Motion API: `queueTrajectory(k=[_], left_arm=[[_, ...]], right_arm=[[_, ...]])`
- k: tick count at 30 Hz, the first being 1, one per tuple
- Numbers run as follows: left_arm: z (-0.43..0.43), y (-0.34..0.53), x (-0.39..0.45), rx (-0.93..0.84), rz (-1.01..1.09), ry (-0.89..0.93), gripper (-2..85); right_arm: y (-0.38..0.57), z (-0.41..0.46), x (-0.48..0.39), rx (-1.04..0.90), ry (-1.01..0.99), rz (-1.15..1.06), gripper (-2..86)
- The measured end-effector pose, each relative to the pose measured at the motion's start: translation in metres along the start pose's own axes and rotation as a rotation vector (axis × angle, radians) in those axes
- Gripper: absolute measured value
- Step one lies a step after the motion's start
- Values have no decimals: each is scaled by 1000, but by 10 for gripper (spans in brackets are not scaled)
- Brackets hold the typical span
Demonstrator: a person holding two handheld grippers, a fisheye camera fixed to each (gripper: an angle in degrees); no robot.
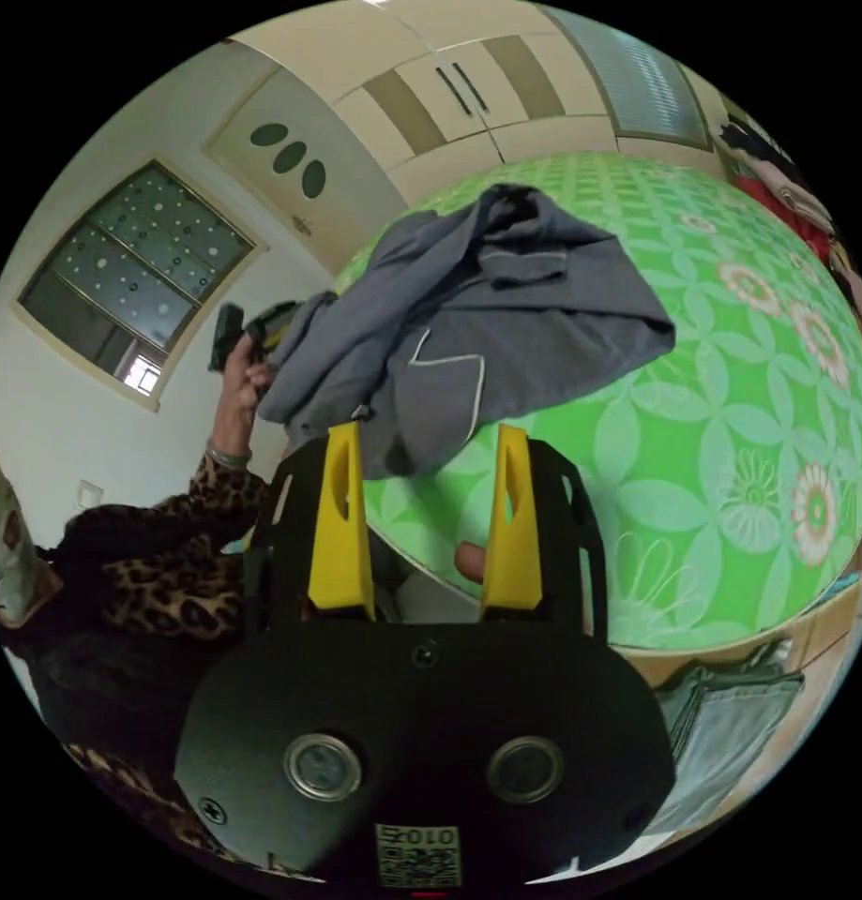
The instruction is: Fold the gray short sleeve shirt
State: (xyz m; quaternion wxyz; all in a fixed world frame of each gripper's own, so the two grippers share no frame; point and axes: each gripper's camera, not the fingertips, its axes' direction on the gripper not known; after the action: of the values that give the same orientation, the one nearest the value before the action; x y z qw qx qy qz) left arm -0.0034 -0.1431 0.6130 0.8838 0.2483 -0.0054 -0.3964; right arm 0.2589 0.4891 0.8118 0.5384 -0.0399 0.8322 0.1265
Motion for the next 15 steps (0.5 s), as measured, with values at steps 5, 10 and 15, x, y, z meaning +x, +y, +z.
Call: queueTrajectory(k=[5, 10, 15], left_arm=[[60, -18, 21, -175, 39, -111, -3], [82, 1, 44, -252, 56, -74, -3], [176, 49, 126, -572, 260, 188, -3]], right_arm=[[-19, 30, -30, -81, 368, -138, 89], [-61, 17, 23, -171, 720, -186, 46], [-121, -57, 139, 58, 836, 148, 55]])
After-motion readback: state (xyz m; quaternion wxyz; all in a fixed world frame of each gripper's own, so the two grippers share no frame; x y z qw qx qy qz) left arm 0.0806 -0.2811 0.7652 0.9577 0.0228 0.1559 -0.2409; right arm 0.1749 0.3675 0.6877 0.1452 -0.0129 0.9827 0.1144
